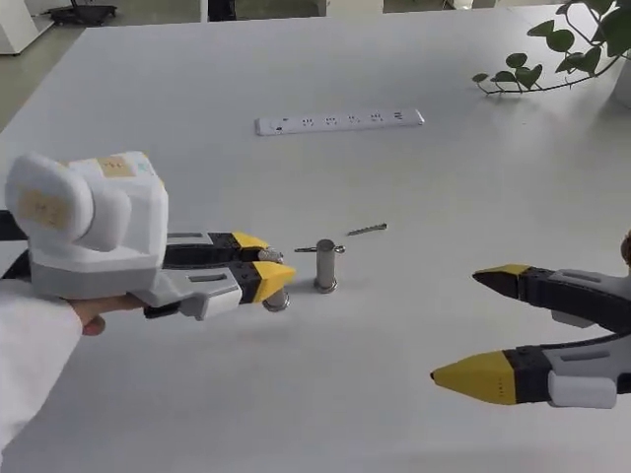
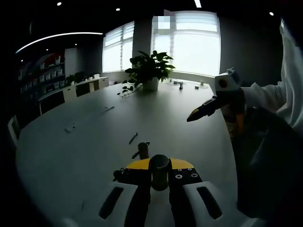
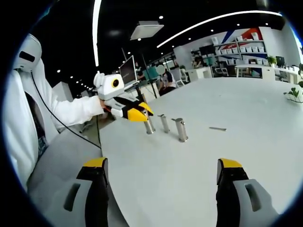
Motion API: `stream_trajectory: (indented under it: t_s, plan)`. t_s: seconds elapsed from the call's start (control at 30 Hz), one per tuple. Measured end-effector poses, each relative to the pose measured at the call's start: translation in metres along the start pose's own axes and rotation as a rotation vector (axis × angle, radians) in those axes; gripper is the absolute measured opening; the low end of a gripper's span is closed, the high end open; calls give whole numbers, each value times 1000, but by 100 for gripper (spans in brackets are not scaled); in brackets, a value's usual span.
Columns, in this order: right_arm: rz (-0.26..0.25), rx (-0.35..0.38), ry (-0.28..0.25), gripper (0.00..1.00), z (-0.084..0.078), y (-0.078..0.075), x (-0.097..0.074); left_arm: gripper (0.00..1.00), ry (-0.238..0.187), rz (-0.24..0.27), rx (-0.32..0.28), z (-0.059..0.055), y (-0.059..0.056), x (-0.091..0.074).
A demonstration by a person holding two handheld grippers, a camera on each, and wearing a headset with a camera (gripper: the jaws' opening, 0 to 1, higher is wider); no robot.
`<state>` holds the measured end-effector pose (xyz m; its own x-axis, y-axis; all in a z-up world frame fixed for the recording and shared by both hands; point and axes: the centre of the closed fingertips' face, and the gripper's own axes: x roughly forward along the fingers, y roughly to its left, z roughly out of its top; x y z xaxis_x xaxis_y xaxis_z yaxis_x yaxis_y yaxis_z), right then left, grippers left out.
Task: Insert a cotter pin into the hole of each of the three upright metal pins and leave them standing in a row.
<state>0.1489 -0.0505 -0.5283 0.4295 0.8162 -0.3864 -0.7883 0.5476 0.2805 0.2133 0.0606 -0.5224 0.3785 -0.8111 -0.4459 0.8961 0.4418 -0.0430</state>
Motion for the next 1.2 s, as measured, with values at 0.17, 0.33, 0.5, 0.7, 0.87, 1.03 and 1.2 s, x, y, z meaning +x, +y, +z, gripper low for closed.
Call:
stream_trajectory:
  t_s: [0.17, 0.33, 0.5, 0.7, 0.87, 1.03, 1.2]
  plan:
    - [-2, 0, 19, 94, -4, 1, 2, 11, 12, -23, 7, -9, -7, 16]
    - [3, 1, 23, 93, -6, 3, 2, 11, 19, -20, 11, -14, -8, 25]
    - [5, 5, 32, 93, -9, 3, 3, 11, 26, -12, 19, -19, -8, 28]
    - [12, 5, 36, 93, -9, 5, 5, 11, 37, 2, 11, -27, -11, 28]
    - [11, 4, 31, 93, -7, 4, 5, 11, 44, 7, -19, -35, -12, 27]
    - [1, 12, 16, 92, -4, 2, 2, 11, 30, 23, -23, -37, -14, 27]
    - [0, 3, 25, 92, -4, 1, 2, 12, 14, 39, -21, -38, -16, 27]
